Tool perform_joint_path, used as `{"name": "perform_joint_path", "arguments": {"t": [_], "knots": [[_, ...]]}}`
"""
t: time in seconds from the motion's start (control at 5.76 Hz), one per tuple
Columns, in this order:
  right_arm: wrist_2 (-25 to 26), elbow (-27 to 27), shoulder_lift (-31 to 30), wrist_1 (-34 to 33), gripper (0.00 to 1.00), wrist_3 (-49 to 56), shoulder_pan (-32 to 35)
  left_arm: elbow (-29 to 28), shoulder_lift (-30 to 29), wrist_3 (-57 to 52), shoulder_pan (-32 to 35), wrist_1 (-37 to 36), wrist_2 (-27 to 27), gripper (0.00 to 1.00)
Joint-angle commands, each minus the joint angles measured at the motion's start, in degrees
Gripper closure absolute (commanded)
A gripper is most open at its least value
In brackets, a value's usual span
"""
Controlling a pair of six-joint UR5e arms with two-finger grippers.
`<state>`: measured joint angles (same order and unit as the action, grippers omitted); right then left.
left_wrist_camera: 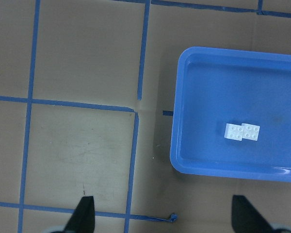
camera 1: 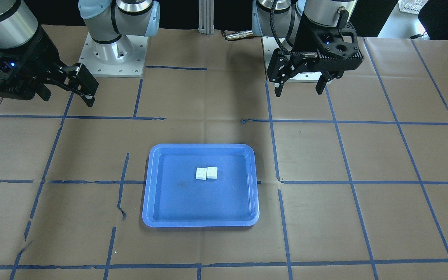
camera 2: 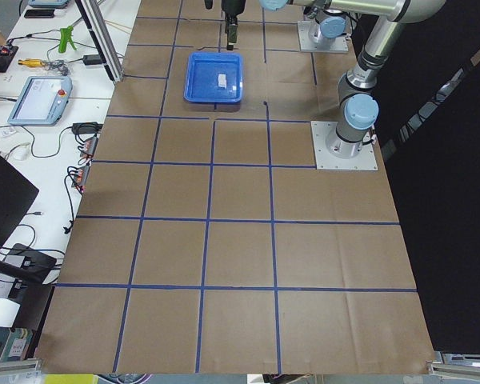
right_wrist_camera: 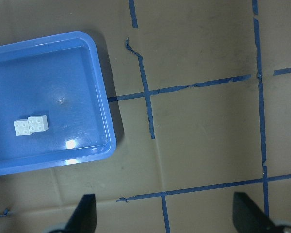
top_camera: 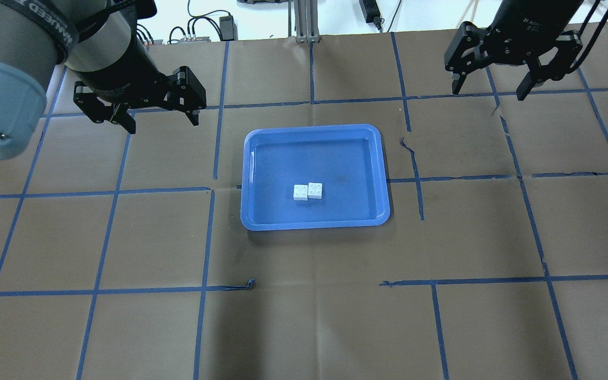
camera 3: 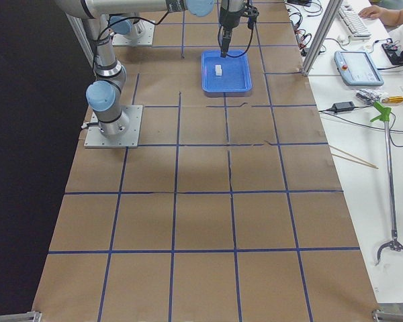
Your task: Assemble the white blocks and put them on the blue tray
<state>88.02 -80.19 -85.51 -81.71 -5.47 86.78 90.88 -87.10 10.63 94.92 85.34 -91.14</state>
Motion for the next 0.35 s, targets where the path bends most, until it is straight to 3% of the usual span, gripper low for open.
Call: {"name": "perform_joint_path", "arguments": {"t": [0.0, 0.17], "knots": [[0.1, -0.1, 0.1, -0.1, 0.00, -0.2, 0.8, 0.1, 0.0, 0.0, 0.0, 0.1, 0.0, 0.01], [0.1, -0.1, 0.1, -0.1, 0.00, -0.2, 0.9, 0.1, 0.0, 0.0, 0.0, 0.1, 0.0, 0.01]]}}
